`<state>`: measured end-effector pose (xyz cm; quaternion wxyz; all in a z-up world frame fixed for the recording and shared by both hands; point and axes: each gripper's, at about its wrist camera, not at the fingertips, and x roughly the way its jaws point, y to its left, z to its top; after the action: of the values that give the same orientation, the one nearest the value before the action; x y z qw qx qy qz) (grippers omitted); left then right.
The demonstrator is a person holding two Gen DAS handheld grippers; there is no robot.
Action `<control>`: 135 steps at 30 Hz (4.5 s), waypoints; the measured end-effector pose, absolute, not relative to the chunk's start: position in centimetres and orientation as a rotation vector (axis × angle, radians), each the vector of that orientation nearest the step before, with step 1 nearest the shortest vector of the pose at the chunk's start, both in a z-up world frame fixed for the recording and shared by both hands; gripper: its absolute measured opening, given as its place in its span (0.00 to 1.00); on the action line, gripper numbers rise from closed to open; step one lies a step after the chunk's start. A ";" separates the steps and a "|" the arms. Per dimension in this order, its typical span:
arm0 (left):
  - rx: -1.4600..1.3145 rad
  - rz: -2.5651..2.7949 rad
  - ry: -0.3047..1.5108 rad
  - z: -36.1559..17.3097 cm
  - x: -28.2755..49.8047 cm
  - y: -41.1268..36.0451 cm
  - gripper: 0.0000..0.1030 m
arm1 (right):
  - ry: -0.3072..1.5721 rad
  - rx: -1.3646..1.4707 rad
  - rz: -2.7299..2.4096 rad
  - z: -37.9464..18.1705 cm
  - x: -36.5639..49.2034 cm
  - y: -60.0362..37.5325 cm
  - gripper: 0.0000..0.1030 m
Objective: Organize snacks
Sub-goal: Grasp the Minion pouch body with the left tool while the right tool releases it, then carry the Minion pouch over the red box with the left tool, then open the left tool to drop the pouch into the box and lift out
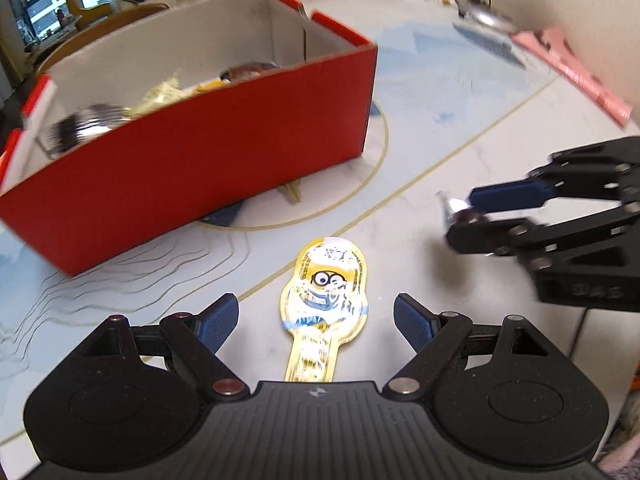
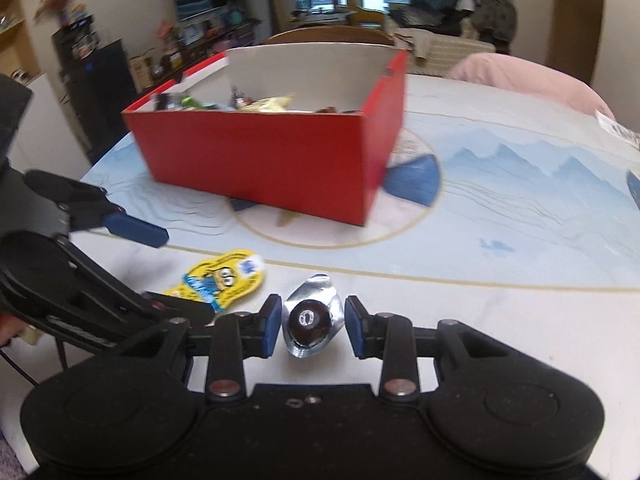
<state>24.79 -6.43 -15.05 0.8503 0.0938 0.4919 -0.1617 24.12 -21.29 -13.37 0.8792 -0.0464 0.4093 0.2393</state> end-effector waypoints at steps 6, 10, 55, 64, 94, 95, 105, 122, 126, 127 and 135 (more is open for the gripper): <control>0.226 -0.358 1.087 -16.6 25.8 -7.4 0.68 | 0.855 -0.072 0.478 -13.6 24.7 -22.1 0.32; 0.226 -0.368 1.073 -16.5 25.8 -7.7 0.55 | 0.852 -0.063 0.473 -13.6 25.0 -22.3 0.32; -0.067 -0.031 0.761 1.5 28.0 3.8 0.50 | 0.657 -0.117 0.559 -0.8 31.2 -13.5 0.32; -0.066 0.029 0.865 -0.2 34.8 5.4 0.50 | 0.748 -0.127 0.546 -3.5 36.4 -12.2 0.32; -0.007 0.051 1.107 -7.9 41.0 4.6 0.51 | 0.958 -0.205 0.542 -10.0 42.1 -10.2 0.33; -0.006 0.054 1.105 -7.8 40.9 4.6 0.51 | 0.956 -0.202 0.545 -10.0 42.1 -10.2 0.33; -0.014 0.042 1.040 -6.1 39.1 4.6 0.61 | 0.905 -0.185 0.554 -8.6 40.7 -10.9 0.34; -0.030 0.007 0.817 -0.5 30.7 3.8 0.68 | 0.708 -0.112 0.596 -2.0 33.3 -13.1 0.78; -0.035 -0.008 0.780 0.2 28.5 3.6 0.71 | 0.654 -0.090 0.595 -0.8 31.3 -13.9 0.99; -0.037 -0.010 0.772 0.4 27.9 3.5 0.71 | 0.648 -0.083 0.592 -0.6 30.9 -14.1 0.99; -0.075 -0.034 0.697 1.8 23.4 3.5 0.79 | 0.617 -0.010 0.586 0.3 27.9 -15.5 1.00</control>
<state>23.38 3.49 1.82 0.9391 -0.0369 0.3412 -0.0167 27.89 -15.55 0.28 0.9107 -0.0048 0.2994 0.2844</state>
